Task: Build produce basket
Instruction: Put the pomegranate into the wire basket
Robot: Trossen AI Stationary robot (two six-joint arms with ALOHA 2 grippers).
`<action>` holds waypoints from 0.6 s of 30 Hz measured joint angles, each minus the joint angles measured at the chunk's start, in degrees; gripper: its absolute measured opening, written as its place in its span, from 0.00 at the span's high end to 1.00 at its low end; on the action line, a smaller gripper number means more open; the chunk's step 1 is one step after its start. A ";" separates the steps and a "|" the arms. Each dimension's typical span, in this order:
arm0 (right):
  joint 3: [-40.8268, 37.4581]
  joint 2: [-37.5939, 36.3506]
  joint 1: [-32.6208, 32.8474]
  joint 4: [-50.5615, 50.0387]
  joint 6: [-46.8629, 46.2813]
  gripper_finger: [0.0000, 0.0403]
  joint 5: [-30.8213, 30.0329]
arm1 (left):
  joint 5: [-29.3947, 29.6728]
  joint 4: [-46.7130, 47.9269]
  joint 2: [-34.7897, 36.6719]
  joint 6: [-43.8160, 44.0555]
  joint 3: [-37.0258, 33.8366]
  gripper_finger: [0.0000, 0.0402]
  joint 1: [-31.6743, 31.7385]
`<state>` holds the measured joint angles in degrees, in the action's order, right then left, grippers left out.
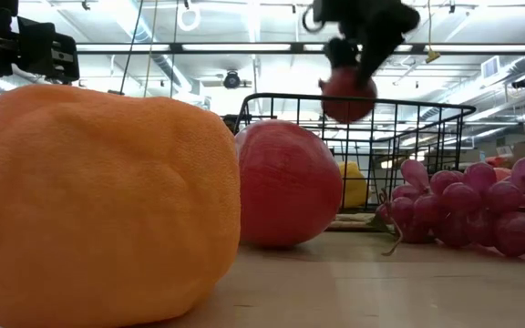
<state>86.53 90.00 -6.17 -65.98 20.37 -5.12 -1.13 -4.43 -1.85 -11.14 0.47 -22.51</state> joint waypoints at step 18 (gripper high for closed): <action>-14.08 0.00 -4.67 3.59 -18.85 0.06 -0.85 | 0.00 0.00 0.00 -0.02 0.00 0.57 -0.02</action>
<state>72.45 90.00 -10.84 -62.39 1.52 -5.98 -1.13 -4.43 -1.85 -11.16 0.47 -22.52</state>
